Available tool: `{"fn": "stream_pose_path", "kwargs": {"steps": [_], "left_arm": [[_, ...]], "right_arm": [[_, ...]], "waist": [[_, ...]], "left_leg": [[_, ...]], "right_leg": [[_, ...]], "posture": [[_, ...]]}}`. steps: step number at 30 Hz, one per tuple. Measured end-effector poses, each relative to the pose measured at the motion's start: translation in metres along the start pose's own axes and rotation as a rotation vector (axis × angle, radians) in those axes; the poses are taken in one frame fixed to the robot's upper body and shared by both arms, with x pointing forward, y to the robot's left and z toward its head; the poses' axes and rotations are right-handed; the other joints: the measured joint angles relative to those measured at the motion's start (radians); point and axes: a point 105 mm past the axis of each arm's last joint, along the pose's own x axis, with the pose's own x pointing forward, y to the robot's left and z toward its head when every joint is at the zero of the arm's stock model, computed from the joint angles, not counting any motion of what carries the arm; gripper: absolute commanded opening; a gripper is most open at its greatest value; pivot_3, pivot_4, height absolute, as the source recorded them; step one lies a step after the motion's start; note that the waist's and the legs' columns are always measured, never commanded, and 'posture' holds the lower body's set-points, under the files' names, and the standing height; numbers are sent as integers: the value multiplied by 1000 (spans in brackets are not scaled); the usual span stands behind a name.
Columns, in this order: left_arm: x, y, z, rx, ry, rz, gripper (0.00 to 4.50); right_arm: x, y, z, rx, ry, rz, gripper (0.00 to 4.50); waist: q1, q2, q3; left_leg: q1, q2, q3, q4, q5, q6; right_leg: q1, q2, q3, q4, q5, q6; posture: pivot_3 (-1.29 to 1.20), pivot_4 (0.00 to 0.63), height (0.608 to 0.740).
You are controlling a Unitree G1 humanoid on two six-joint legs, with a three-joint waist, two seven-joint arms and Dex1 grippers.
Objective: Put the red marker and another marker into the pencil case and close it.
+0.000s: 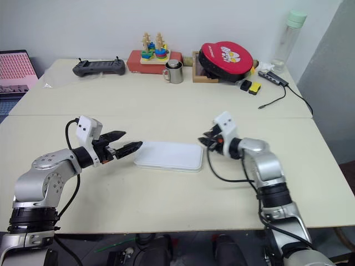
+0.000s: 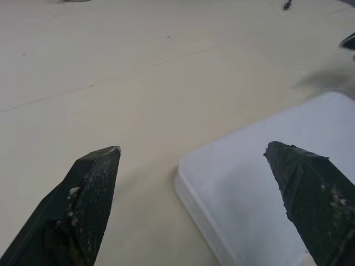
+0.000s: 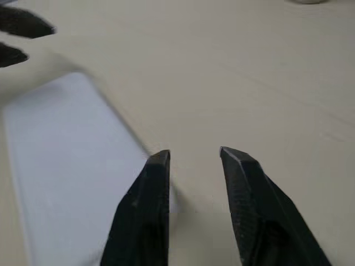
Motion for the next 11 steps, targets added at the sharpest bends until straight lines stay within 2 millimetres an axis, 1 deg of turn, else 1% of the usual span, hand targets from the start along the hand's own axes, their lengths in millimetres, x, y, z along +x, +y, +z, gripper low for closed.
{"fn": "stream_pose_path", "kwargs": {"steps": [2, 5, 6, 9, 11], "left_arm": [[-8, 16, -2, 4, 11, 70, 4500], [-12, 23, -2, 17, 14, 90, 4500], [-15, 27, -5, 25, 23, 102, 4500], [-26, 40, -15, 37, 67, 138, 4500], [-31, 47, -19, 40, 85, 162, 4500]], "right_arm": [[-16, -12, -2, 9, -9, -43, 2715], [-23, -20, -6, 24, 3, -81, 3509], [-26, -21, -9, 22, 9, -89, 3680], [-36, -25, -23, 43, 42, -125, 4439], [-41, -27, -30, 56, 52, -150, 4478]], "waist": [[-6, 0, 0], [-8, 0, 0], [-7, 0, 0], [-7, 0, 0], [-7, 0, 0]], "left_leg": [[0, 0, 0, 0, 0, 0], [0, 0, 1, 0, 0, 0], [0, 0, 0, 0, 0, 0], [0, 0, 1, 0, 0, 0], [0, 0, 1, 0, 0, 0]], "right_leg": [[0, 0, 1, -1, 0, 0], [0, 0, 1, 0, 0, 0], [0, 0, 0, 0, 0, 0], [0, 0, 1, -1, 0, 0], [0, -1, 1, -1, 0, 0]], "posture": [[0, 150, 740], [0, 150, 740], [0, 150, 740], [0, 150, 740], [0, 150, 740]]}}
